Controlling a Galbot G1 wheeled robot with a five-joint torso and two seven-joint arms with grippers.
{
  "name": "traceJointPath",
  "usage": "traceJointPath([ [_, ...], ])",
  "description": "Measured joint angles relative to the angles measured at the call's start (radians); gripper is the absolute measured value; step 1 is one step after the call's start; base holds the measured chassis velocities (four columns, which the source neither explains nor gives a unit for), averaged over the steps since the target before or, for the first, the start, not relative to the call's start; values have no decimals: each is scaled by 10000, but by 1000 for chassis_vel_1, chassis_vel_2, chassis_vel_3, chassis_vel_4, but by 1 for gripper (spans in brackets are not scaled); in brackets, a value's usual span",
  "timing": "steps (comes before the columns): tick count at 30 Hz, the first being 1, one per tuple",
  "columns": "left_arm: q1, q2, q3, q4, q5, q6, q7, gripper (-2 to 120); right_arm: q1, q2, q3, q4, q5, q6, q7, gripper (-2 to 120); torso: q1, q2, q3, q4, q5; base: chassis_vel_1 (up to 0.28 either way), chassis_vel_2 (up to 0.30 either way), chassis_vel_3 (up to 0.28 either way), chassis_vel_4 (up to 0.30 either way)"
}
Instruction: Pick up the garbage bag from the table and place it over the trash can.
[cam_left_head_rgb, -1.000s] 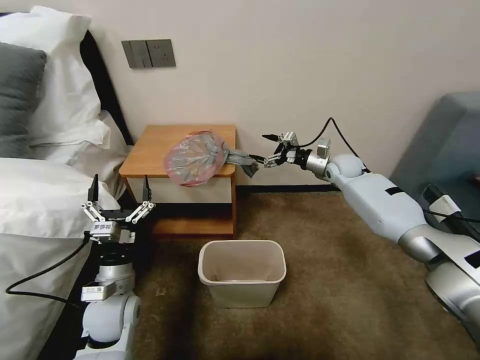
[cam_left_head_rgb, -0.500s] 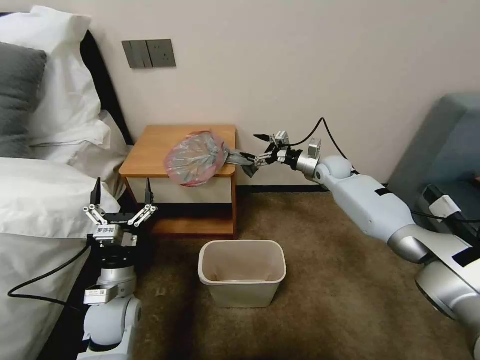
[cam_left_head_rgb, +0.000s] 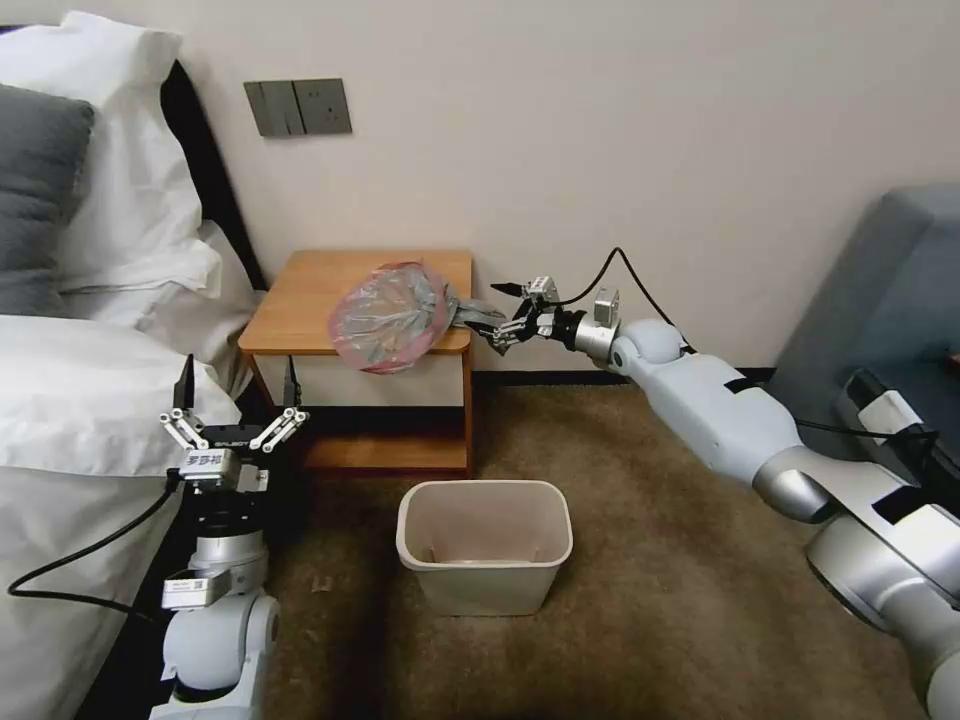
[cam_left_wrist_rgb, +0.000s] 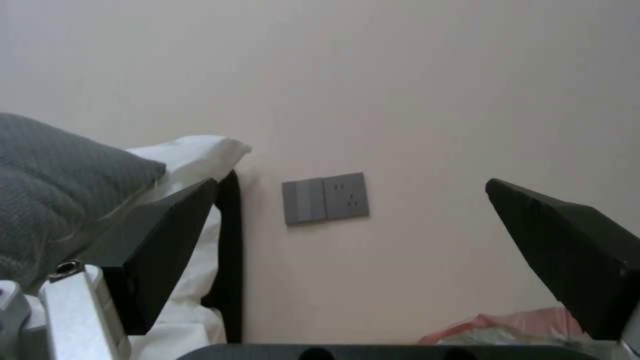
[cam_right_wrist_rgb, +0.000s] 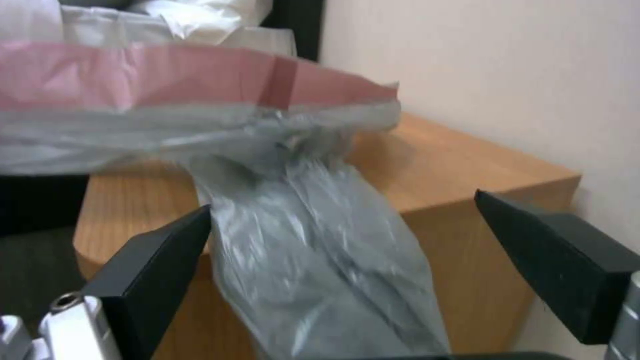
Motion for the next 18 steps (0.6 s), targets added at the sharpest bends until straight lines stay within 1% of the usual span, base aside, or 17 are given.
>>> traceJointPath([
  [3,-29,-8,-5,31,-13,-16,-3,100,3,-2,-1,-177,-30,19,-72,100,1,0,0,0,0,0,0,0,0],
  [18,-62,-12,-11,65,-19,-35,-13,100,-78,-42,-89,-233,-35,21,-193,100,1,0,0,-1,1,0,0,0,0],
])
